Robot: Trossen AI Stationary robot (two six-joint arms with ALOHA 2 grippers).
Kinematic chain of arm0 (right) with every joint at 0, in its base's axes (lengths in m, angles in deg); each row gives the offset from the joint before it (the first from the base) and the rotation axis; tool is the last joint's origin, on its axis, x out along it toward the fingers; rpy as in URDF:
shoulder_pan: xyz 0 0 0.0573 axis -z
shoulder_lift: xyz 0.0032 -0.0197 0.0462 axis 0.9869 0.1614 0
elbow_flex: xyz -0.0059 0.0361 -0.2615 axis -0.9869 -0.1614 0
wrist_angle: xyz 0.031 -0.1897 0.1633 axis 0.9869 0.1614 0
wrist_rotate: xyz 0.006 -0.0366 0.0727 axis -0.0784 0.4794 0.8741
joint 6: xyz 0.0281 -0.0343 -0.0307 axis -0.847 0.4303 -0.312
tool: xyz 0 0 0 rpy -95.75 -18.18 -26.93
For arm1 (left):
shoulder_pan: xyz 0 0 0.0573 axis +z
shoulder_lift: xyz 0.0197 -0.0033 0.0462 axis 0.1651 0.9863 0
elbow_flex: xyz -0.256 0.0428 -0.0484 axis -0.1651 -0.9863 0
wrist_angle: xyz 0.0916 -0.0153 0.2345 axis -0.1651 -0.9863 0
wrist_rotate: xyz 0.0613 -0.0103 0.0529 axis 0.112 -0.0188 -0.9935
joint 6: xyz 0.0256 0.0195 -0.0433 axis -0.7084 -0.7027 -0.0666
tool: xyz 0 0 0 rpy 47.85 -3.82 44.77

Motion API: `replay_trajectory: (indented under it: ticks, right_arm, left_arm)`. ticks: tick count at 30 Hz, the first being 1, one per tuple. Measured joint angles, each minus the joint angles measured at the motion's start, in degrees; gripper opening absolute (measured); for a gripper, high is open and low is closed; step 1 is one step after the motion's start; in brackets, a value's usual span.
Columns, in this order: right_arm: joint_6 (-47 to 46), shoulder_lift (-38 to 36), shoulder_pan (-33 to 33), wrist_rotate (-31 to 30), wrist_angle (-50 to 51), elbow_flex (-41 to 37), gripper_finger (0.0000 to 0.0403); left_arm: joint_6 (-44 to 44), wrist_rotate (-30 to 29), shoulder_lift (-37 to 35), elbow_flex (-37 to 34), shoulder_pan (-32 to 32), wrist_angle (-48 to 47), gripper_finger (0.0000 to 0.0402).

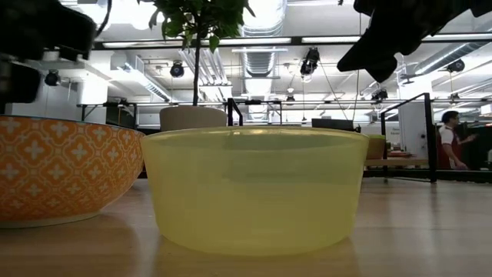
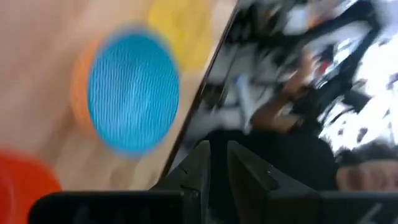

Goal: Place and stack bowls onto a shelf
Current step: Stack the orange bowl on the green bowl on the shelf

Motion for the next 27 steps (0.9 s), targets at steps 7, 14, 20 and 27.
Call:
replay_trajectory:
  ticks: [7, 14, 20, 27]
  right_arm:
    - [1.9, 0.0, 0.0, 0.0, 0.0, 0.0, 0.0009]
    - [2.4, 0.0, 0.0, 0.0, 0.1, 0.0, 0.0009]
    - [2.3, 0.0, -0.1, 0.5, 0.1, 0.0, 0.0009]
    - [2.3, 0.0, -1.0, 0.5, 0.1, 0.0, 0.0009]
  left_arm:
    - [3.9, -0.3, 15.8, 15.2, -10.3, -23.7, 0.0038]
    - [3.0, -0.8, 30.5, 28.4, -11.9, -47.3, 0.0038]
    - [-1.0, -0.8, 37.5, 32.6, -11.8, -51.1, 0.0071]
    - [-1.2, -1.4, 41.9, 32.6, -12.1, -51.0, 0.015]
